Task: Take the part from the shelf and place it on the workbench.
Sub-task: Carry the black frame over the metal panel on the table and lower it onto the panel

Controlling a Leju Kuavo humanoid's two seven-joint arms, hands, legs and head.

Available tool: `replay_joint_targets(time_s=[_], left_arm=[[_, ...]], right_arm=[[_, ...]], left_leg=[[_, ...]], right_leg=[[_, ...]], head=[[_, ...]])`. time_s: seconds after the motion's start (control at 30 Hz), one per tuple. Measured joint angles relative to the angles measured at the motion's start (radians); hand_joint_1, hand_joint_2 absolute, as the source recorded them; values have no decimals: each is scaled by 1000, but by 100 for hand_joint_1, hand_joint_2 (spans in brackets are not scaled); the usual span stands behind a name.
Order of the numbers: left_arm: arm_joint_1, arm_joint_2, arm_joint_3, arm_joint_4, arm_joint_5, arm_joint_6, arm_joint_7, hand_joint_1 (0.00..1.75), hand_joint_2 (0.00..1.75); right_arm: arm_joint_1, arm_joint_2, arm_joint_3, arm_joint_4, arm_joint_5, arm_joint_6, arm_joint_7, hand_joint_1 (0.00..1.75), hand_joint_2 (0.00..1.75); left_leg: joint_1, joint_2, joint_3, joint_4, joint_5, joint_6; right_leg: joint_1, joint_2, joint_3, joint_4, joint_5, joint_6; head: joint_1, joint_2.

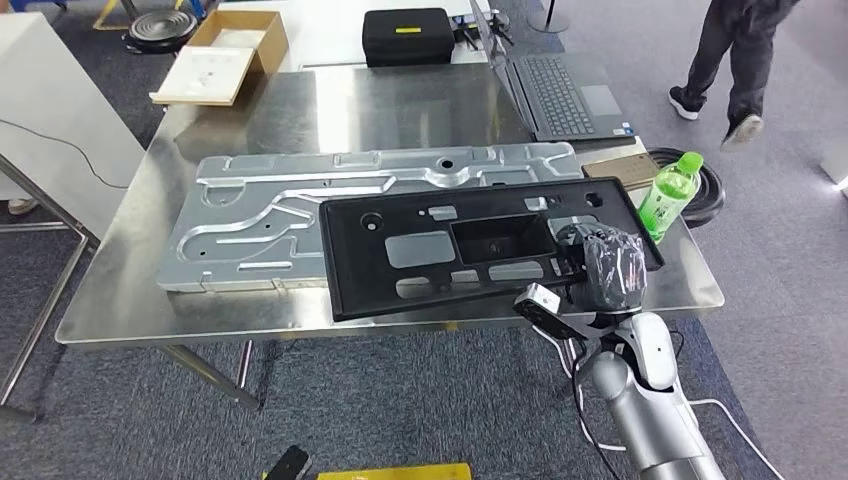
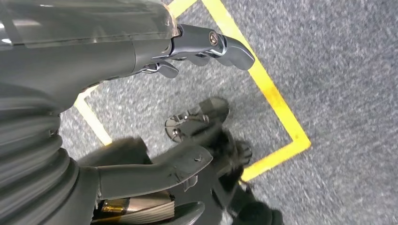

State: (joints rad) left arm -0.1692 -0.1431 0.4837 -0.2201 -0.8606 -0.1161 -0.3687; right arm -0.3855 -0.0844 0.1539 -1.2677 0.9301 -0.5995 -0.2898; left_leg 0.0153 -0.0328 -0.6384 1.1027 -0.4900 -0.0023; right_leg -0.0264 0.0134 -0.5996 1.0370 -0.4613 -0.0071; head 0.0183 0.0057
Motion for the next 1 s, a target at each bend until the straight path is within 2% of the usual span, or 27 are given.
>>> replay_joint_targets(time_s=[0.07, 0.1, 0.13, 0.17, 0.23, 0.27, 0.3, 0.33, 0.43, 0.47, 0.53, 0.6, 0.63, 0.67, 0.7, 0.73, 0.8, 0.83, 0.93, 1.0], left_arm=[[0, 0, 0, 0, 0, 0, 0, 0, 175], [0, 0, 0, 0, 0, 0, -1, 0, 175], [1, 0, 0, 0, 0, 0, -1, 0, 175], [2, 0, 0, 0, 0, 0, -2, 0, 175], [2, 0, 0, 0, 0, 0, -2, 0, 175], [1, 0, 0, 0, -1, 0, -3, 0, 175], [0, 0, 0, 0, -1, 0, -4, 0, 175], [0, 0, 0, 0, -1, 0, -4, 0, 175], [0, 0, 0, 0, -2, 0, -6, 0, 175], [0, 0, 0, 0, -2, 0, -6, 0, 175], [-3, -1, 0, 0, -2, 0, -6, 0, 175], [-4, -1, 0, 0, -2, 0, -6, 0, 175], [-3, -1, 0, 0, -2, 0, -6, 0, 175], [-2, -1, 0, 0, -2, 0, -6, 0, 175], [-2, -1, 0, 0, -2, 0, -6, 0, 175], [-2, -1, 0, 0, -3, -1, -6, 0, 175], [-4, -2, 0, 0, -4, -2, -7, 0, 175], [-5, -3, 0, 0, -5, -3, -7, 0, 175], [-5, -4, 0, 0, -8, -4, -8, 0, 175], [-6, -4, 0, 0, -8, -4, -9, 0, 175]], right_arm=[[-1, -1, 0, -1, -6, 4, 2, 175, 175], [-1, -1, 0, -1, -10, 7, 3, 175, 175], [-2, -1, 0, -1, -16, 11, 4, 175, 175], [-2, -1, 0, 0, -21, 15, 4, 175, 175], [-6, -2, 0, 0, -26, 20, 5, 175, 175], [-9, -2, 0, 0, -27, 23, 6, 175, 175], [-12, -3, 0, 0, -28, 25, 6, 175, 175], [-13, -4, 0, 1, -28, 27, 6, 175, 175], [-15, -6, 0, 2, -28, 28, 7, 175, 175], [-16, -7, 0, 2, -28, 27, 7, 175, 175], [-18, -10, 0, 2, -28, 27, 7, 175, 175], [-18, -14, 0, 5, -28, 27, 7, 175, 175], [-16, -14, 0, 7, -28, 27, 7, 175, 175], [-15, -15, 0, 9, -27, 27, 7, 175, 175], [-15, -16, 0, 10, -26, 28, 7, 175, 175], [-16, -16, 0, 10, -24, 28, 7, 175, 175], [-18, -18, 1, 11, -18, 28, 7, 175, 175], [-19, -20, 1, 11, -16, 29, 7, 175, 175], [-19, -23, 2, 11, -12, 31, 7, 175, 175], [-21, -24, 2, 11, -10, 30, 7, 175, 175]], left_leg=[[0, 19, -61, 135, -63, -2], [0, 21, -88, 191, -81, -2], [0, 21, -100, 215, -80, -1], [-1, 22, -93, 198, -60, 2], [-4, 24, -33, 72, 7, 13], [-7, 26, -1, 5, 31, 17], [-10, 28, 21, -41, 43, 21], [-13, 29, 30, -63, 45, 24], [-13, 27, 35, -77, 50, 32], [-11, 27, 39, -85, 54, 38], [-7, 27, 44, -96, 61, 47], [-8, 27, 43, -96, 61, 50], [-8, 26, 43, -95, 61, 50], [-8, 25, 43, -93, 60, 49], [-7, 24, 43, -90, 58, 46], [-6, 23, 43, -85, 55, 43], [-8, 21, 40, -75, 48, 33], [-9, 21, 38, -72, 46, 28], [-8, 20, 35, -71, 46, 12], [-5, 23, 19, -33, 18, 4]], right_leg=[[7, -11, 0, 0, -1, -8], [11, -16, 0, 1, -2, -10], [13, -19, 1, 1, -3, -11], [16, -21, 1, 2, -3, -12], [18, -24, 3, 4, -6, -11], [20, -24, 3, 5, -7, -9], [21, -25, 2, 6, -7, -6], [21, -25, 0, 6, -6, -2], [21, -25, 0, 3, -5, 12], [20, -24, -5, 15, -15, 16], [18, -19, -43, 97, -65, 22], [16, -15, -107, 226, -120, 28], [14, -15, -129, 266, -126, 31], [11, -15, -133, 268, -112, 33], [7, -15, -117, 230, -81, 36], [3, -15, -85, 162, -43, 38], [1, -13, -29, 46, 0, 37], [3, -12, -16, 18, 4, 33], [7, -11, -17, 11, 6, 14], [6, -14, -15, 6, 9, 0]], head=[[0, 0], [0, 0], [0, 0], [0, 0], [0, 0], [0, 0], [0, 0], [0, 0], [0, 0], [0, 0], [0, 0], [1, 0], [1, 0], [1, 0], [1, 0], [1, 0], [0, 0], [0, 0], [0, 0], [0, 0]])
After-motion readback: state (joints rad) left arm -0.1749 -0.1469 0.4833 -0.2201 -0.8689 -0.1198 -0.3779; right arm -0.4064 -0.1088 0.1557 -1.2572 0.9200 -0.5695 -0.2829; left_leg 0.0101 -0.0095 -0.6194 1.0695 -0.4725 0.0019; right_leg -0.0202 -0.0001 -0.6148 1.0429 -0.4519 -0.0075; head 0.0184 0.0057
